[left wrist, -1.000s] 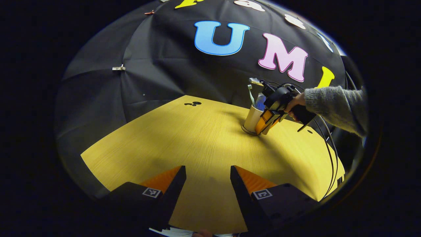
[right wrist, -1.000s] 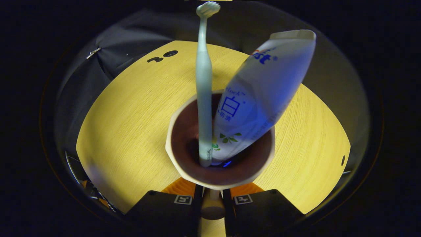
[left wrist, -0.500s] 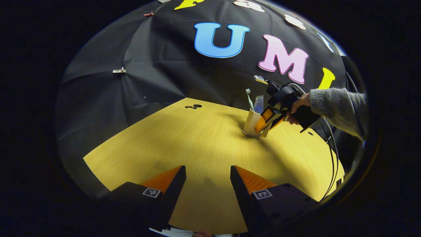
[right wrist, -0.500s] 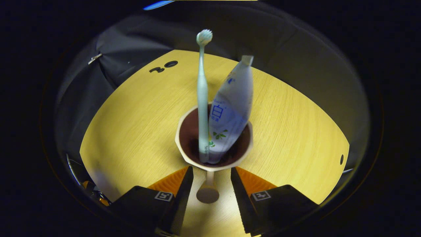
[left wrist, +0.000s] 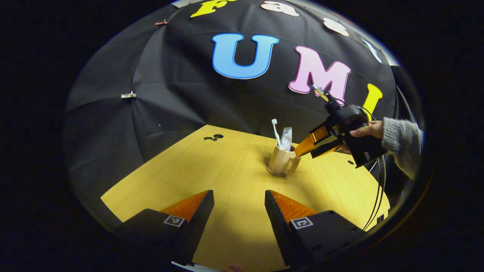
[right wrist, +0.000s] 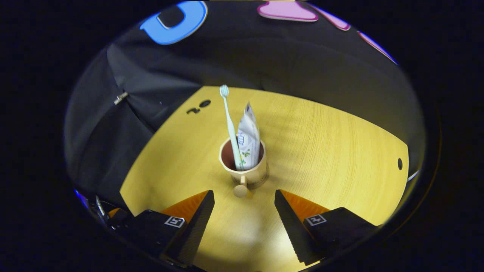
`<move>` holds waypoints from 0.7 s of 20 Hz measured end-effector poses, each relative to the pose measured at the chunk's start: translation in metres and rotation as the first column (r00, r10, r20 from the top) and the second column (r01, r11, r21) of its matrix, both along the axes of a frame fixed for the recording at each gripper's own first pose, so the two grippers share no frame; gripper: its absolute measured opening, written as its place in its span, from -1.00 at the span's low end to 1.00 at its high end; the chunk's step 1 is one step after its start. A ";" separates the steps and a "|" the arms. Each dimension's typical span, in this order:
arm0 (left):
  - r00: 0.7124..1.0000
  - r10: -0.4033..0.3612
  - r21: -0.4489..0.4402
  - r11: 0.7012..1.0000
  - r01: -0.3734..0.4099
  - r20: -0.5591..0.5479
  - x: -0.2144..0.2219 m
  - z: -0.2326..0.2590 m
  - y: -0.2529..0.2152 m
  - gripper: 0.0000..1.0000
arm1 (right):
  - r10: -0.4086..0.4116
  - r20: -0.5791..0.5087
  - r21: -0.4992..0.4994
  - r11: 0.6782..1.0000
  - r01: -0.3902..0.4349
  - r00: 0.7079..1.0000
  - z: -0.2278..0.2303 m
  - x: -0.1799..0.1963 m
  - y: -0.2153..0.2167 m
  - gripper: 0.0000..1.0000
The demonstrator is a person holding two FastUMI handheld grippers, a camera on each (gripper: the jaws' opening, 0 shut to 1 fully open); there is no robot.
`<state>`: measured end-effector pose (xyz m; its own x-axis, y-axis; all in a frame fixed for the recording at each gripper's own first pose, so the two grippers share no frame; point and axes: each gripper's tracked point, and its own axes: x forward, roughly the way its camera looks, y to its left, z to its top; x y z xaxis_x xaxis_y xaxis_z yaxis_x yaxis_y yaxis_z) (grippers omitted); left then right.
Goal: Put the toothbrush and toothpaste on the desktop into the cup, then pick up the cup and place it on the coaster on the desktop.
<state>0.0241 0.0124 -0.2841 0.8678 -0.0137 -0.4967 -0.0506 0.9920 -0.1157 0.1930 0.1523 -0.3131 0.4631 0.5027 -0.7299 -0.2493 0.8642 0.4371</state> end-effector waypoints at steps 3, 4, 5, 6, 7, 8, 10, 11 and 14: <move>0.999 -0.034 0.003 0.999 0.034 0.015 0.008 0.031 -0.016 0.72 | -0.088 0.144 0.081 0.994 0.076 0.986 0.065 -0.001 -0.024 0.96; 0.999 -0.045 0.009 0.999 0.045 0.023 0.011 0.040 -0.021 0.72 | -0.116 0.186 0.110 0.989 0.097 0.976 0.086 -0.003 -0.032 0.97; 0.998 -0.057 0.012 0.998 0.057 0.031 0.015 0.051 -0.027 0.72 | -0.146 0.224 0.132 0.984 0.118 0.964 0.104 -0.004 -0.040 0.96; 0.996 -0.075 0.015 0.997 0.075 0.044 0.019 0.062 -0.034 0.72 | -0.163 0.260 0.145 0.981 0.128 0.952 0.120 -0.007 -0.049 0.96; 0.994 -0.089 0.024 0.996 0.088 0.059 0.025 0.074 -0.040 0.72 | -0.182 0.295 0.148 0.979 0.143 0.938 0.134 -0.010 -0.059 0.95; 0.992 -0.095 0.037 0.995 0.093 0.079 0.029 0.087 -0.044 0.72 | -0.196 0.322 0.144 0.977 0.157 0.926 0.148 -0.015 -0.071 0.95; 0.988 -0.105 0.058 0.993 0.099 0.117 0.039 0.112 -0.052 0.72 | -0.212 0.383 0.142 0.975 0.170 0.899 0.173 -0.026 -0.086 0.95; 0.985 -0.110 0.070 0.992 0.102 0.132 0.043 0.124 -0.056 0.72 | -0.213 0.420 0.122 0.977 0.178 0.882 0.183 -0.033 -0.095 0.96; 0.970 -0.119 0.099 0.990 0.099 0.211 0.052 0.161 -0.069 0.76 | -0.226 0.515 0.100 0.974 0.203 0.827 0.221 -0.053 -0.113 0.96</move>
<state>0.0765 -0.0571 -0.1229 0.9503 -0.0791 -0.3011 0.0751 0.9969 -0.0247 0.1397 0.0396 -0.0922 0.8677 0.3692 -0.3327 -0.2594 0.9075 0.3305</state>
